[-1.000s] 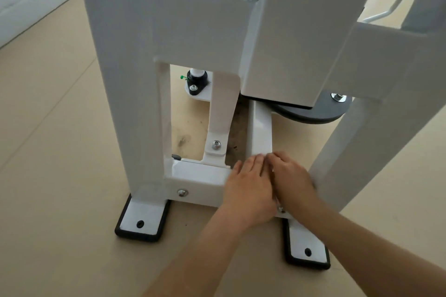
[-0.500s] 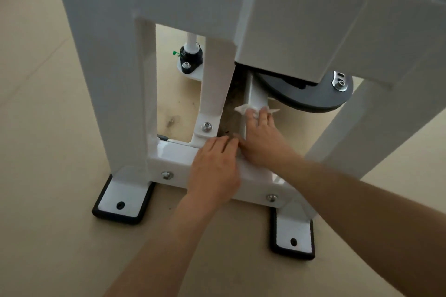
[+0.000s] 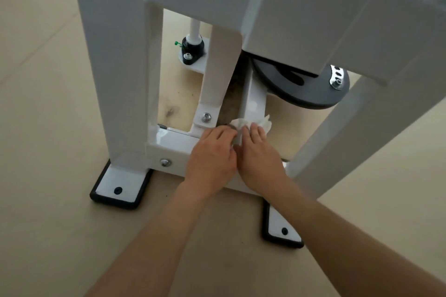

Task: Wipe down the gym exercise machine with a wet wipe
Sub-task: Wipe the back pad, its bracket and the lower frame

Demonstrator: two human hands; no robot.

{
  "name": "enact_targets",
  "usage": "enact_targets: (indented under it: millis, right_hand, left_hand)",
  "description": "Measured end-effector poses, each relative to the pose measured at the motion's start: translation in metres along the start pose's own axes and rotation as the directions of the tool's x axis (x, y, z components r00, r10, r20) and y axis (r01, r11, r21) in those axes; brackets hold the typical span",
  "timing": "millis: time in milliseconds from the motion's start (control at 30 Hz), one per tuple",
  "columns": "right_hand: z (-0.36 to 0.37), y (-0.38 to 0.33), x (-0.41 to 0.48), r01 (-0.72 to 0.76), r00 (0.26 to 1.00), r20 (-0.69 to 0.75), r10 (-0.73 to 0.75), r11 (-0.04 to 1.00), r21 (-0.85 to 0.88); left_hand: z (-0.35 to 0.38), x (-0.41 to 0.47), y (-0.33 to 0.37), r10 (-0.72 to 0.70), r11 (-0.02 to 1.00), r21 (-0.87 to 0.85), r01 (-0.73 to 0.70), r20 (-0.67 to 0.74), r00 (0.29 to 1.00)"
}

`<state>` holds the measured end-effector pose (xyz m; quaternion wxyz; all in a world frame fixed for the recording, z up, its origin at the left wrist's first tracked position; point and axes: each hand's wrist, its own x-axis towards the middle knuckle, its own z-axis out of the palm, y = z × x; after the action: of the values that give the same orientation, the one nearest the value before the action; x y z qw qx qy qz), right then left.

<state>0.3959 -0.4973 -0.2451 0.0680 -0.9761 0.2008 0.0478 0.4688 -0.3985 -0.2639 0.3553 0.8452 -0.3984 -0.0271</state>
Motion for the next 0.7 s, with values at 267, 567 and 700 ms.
enact_targets:
  millis: [267,567,700]
  right_hand:
    - [-0.015,-0.002,-0.056,-0.124,0.980,0.169,0.108,0.988,0.088]
    - [-0.004,0.034,0.041,0.119,0.978,0.188,-0.093,0.984,-0.136]
    - [0.009,0.009,-0.005,0.049,0.998,0.026,-0.053,0.992,0.116]
  left_hand:
    - [-0.010,-0.022,0.008,0.051,0.999,0.005,-0.052,0.106,0.993]
    - [-0.014,-0.029,-0.006,-0.001,0.998,0.070,-0.004,0.073,0.997]
    - [-0.014,-0.026,-0.001,-0.054,0.999,0.015,0.052,0.083,0.995]
